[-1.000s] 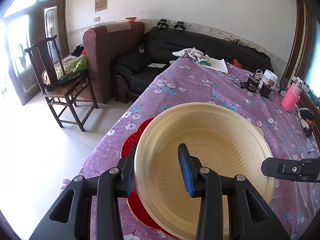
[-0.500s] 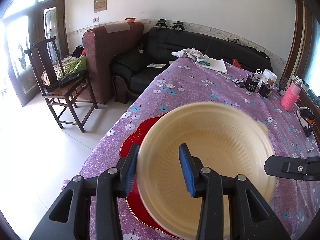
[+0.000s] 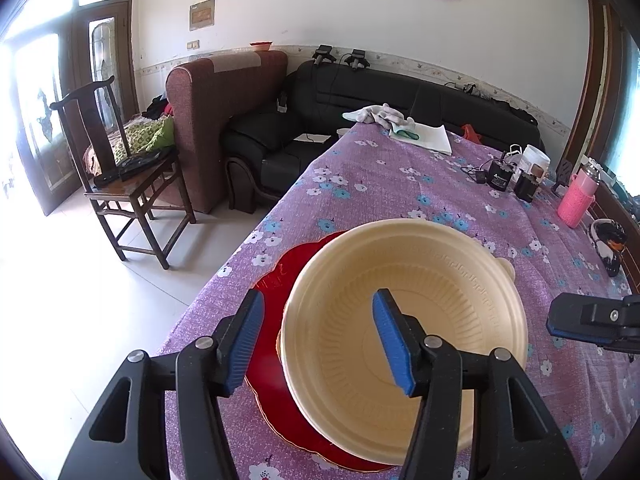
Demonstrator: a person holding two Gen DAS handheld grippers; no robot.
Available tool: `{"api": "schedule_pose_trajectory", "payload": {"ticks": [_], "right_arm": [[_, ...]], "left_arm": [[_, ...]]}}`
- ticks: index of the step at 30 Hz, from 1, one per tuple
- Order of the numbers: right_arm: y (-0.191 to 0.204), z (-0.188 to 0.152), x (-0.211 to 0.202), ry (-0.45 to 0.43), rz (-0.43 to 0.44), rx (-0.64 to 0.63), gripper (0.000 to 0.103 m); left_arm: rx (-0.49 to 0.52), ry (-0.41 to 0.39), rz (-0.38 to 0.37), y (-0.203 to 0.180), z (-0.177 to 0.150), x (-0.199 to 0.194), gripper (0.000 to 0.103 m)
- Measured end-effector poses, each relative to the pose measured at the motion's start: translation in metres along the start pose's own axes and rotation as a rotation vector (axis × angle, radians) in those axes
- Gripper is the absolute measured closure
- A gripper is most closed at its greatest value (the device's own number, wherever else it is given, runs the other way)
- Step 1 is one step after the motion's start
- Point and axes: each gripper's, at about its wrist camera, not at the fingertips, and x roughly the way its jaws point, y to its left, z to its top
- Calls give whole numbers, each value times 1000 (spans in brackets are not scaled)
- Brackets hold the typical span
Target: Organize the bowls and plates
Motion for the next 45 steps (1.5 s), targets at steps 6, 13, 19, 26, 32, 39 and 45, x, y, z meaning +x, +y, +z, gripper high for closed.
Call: {"api": "schedule_pose_trajectory", "payload": {"ticks": [6,13,19,26,32,39,45], "right_arm": [[-10,3,-9,-25,4,25,77],[-31,4,-14,-47,-13,51,77],[-50,0,-6,-47,-46,51,77],[-62,-4,10,-13,-64,50,77],[-63,-7,23,6,-89,17,77],[-68,-8,32,22,-93,19,77],[-66,-9,42,43,-91,-4,77]], "left_arm": [[-5,-18,-5,1,3,-8,39],[-21,-47,-20,8,8,-19,39],[-79,-64,-27,35,16,-28,39],[-180,-10,-58,78,16,-18,38],[-246,82,-96,101,4,11,39],[-253,160,-160,104,-6,33,69],[-209,184,-179,93,-10,41,69]]}}
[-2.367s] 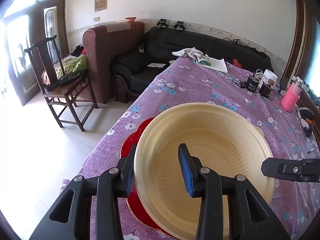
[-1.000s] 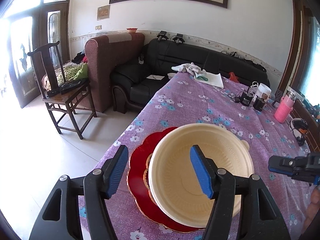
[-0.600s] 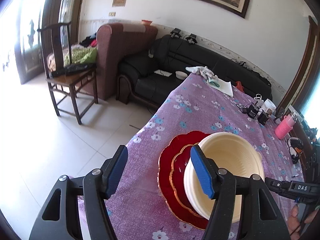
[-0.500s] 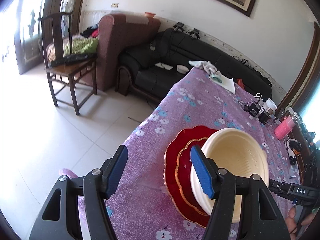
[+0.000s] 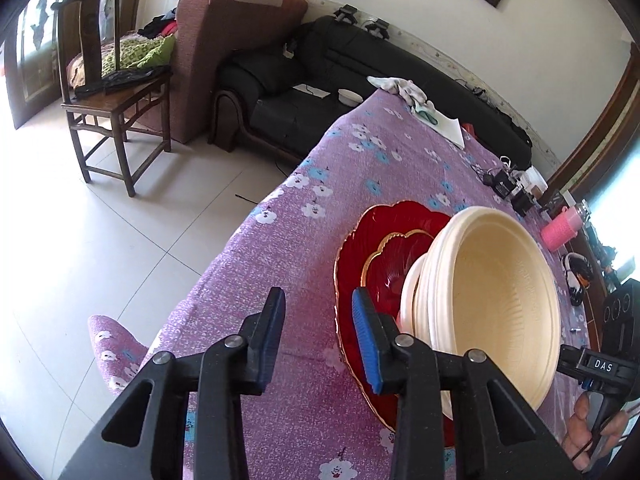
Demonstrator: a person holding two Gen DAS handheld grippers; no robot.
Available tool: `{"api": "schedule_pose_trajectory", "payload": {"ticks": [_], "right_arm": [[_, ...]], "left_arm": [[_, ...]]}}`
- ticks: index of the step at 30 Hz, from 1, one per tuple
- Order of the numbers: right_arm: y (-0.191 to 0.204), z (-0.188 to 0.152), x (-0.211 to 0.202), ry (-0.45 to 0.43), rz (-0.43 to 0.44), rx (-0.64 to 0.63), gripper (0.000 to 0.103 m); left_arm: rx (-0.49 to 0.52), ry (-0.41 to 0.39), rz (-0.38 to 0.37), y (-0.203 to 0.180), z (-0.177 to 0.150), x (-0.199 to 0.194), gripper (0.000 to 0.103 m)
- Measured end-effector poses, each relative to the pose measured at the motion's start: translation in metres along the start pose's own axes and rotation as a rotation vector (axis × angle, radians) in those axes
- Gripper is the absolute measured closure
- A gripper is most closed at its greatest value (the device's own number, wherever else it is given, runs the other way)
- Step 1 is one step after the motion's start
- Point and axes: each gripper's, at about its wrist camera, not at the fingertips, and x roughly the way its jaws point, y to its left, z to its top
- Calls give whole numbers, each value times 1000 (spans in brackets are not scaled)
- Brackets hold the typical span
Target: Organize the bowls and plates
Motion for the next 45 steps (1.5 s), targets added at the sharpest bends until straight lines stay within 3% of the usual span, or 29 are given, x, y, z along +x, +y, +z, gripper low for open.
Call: {"api": "schedule_pose_trajectory", "payload": {"ticks": [4,7,14,27,32,45], "right_arm": [[2,-1,6,7,-9,-15,77],[5,-1,10,2,-27,-41,77],[17,-1,17,-10,-63,-104,87],[29,-6,24,-56,-134,-162,88],[32,-9,23,-85,-150,-171,89],[27,-13,-7,-157,-151,-158,89]], "left_arm": [[14,21,18,-2,-2,10,71],[17,33,18,-1,-3,16,78],[33,28,-14,-1,-4,20,87],[46,29,-29,-5,-8,27,88],[60,14,-9,-13,-13,28,95],[86,18,-29,-38,-20,27,95]]}}
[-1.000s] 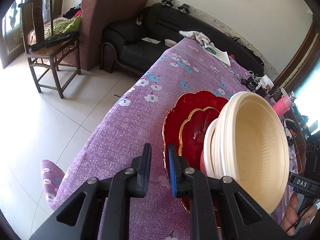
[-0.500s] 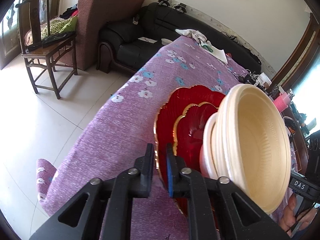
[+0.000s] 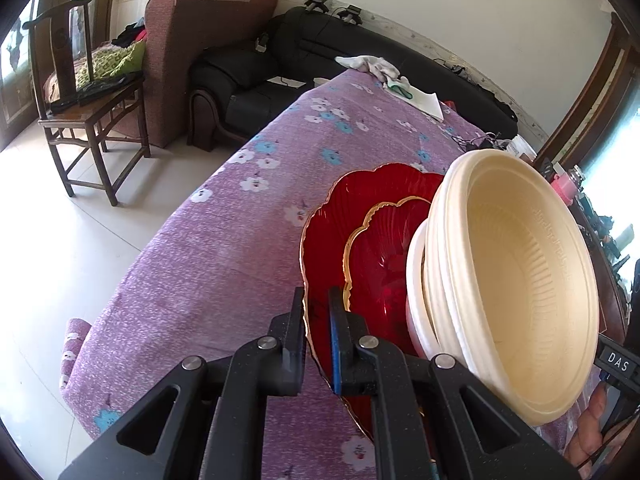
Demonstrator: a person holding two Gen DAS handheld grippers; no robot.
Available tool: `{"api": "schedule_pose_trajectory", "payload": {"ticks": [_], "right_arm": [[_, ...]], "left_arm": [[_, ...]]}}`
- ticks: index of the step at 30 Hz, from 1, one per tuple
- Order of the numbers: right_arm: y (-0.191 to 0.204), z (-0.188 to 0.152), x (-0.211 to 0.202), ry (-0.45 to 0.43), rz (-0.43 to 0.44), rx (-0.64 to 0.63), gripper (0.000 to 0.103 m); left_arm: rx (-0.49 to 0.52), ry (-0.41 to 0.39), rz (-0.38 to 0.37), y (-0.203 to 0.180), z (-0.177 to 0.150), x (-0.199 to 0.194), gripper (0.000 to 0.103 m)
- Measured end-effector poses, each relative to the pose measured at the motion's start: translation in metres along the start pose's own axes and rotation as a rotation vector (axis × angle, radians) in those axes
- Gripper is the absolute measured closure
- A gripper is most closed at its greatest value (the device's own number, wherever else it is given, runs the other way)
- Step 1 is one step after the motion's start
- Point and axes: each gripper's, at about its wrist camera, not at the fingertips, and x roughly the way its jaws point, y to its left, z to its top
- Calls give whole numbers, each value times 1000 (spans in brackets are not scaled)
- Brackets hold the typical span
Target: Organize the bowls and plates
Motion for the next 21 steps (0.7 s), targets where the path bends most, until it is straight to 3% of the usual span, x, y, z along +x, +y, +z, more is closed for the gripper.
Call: {"api": "schedule_pose_trajectory", "payload": {"ticks": [9,21], "right_arm": [[-27,-4,-25,-43,-11,46,89],[-108,-15,-83,-130,-109,145,90]], "left_arm": [[46,24,-23,-36,0,8,95],[168,95,-87,-141,-8,50,93]]}}
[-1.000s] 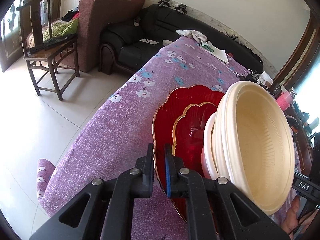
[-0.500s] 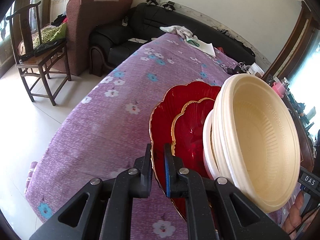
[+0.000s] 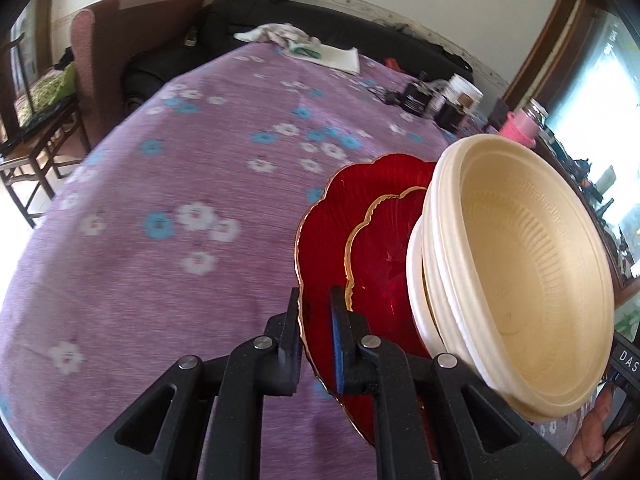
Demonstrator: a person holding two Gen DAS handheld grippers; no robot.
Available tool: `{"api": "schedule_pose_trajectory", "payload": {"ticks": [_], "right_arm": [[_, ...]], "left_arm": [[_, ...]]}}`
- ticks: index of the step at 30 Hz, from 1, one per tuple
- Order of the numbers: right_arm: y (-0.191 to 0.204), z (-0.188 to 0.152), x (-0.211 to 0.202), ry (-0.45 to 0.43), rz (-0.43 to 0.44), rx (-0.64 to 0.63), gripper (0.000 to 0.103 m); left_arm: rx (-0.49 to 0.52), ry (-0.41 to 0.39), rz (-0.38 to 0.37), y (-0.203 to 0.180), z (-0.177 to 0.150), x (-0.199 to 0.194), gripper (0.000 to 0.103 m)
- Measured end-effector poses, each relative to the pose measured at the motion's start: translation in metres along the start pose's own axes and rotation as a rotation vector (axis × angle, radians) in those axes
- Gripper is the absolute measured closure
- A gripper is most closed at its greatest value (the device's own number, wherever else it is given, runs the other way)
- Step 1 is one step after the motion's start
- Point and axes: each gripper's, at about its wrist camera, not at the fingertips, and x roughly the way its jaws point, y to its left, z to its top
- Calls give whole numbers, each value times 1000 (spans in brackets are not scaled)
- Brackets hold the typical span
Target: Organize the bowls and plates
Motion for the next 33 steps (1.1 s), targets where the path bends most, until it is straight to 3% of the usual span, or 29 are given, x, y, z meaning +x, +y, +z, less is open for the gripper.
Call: {"api": "schedule_pose_trajectory", "payload": {"ticks": [7,17,25,33], "right_arm": [[-55,0,-27,-48,-70,65,90],[-96,0,-31,-104,-123,128,90],[-108,-2,-22,-103,-124,127,90],[-114,-4,-18,-98,-103,137,90]], "left_arm": [[68,52,-30,-54,-1,36,92],[112,-12,-3,-95,5,57,91],[110,-75,52,-102,1,54,91],[94,-77,40,-99,1,53,91]]}}
